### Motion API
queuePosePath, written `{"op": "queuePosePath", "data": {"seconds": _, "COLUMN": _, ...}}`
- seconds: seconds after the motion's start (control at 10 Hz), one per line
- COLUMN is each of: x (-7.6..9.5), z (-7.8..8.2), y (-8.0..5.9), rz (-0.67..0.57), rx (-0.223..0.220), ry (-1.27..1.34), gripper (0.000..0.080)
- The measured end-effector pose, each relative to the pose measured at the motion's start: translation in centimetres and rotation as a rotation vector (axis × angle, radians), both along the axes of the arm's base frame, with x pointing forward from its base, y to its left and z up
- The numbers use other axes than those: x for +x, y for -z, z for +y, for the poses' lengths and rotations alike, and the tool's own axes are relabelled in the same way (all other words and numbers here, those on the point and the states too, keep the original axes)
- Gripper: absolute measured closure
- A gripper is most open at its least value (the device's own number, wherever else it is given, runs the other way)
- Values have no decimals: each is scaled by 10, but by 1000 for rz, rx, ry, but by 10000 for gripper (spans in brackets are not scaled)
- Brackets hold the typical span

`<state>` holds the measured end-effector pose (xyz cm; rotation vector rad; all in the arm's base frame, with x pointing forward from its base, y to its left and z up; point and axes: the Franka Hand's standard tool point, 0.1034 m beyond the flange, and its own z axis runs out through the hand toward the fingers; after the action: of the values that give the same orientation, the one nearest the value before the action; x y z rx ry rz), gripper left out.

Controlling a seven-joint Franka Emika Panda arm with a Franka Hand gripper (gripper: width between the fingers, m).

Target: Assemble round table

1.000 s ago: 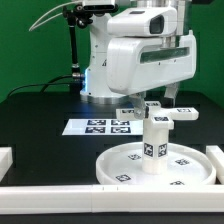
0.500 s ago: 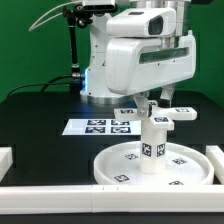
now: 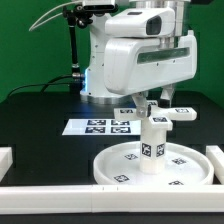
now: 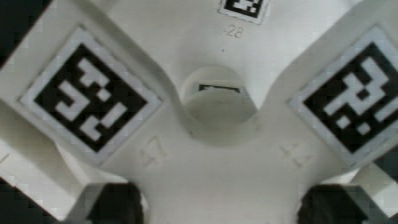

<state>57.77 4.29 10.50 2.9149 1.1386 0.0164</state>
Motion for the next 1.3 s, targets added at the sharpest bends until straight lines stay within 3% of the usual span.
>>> {"op": "queuePosePath", "data": {"seconds": 0.6, "x": -2, "z": 3, "y": 1, "rz": -30, "rx": 54, "ry": 928, "gripper": 364}}
{"op": "queuePosePath", "data": {"seconds": 0.8, "x": -4, "z": 4, "y": 0, "rz": -8, "rx": 36, "ry": 1061, "gripper": 364}}
{"op": "queuePosePath", "data": {"seconds": 1.3, "x": -2, "z": 3, "y": 0, "rz": -13, "rx": 49, "ry": 1366, "gripper": 364}}
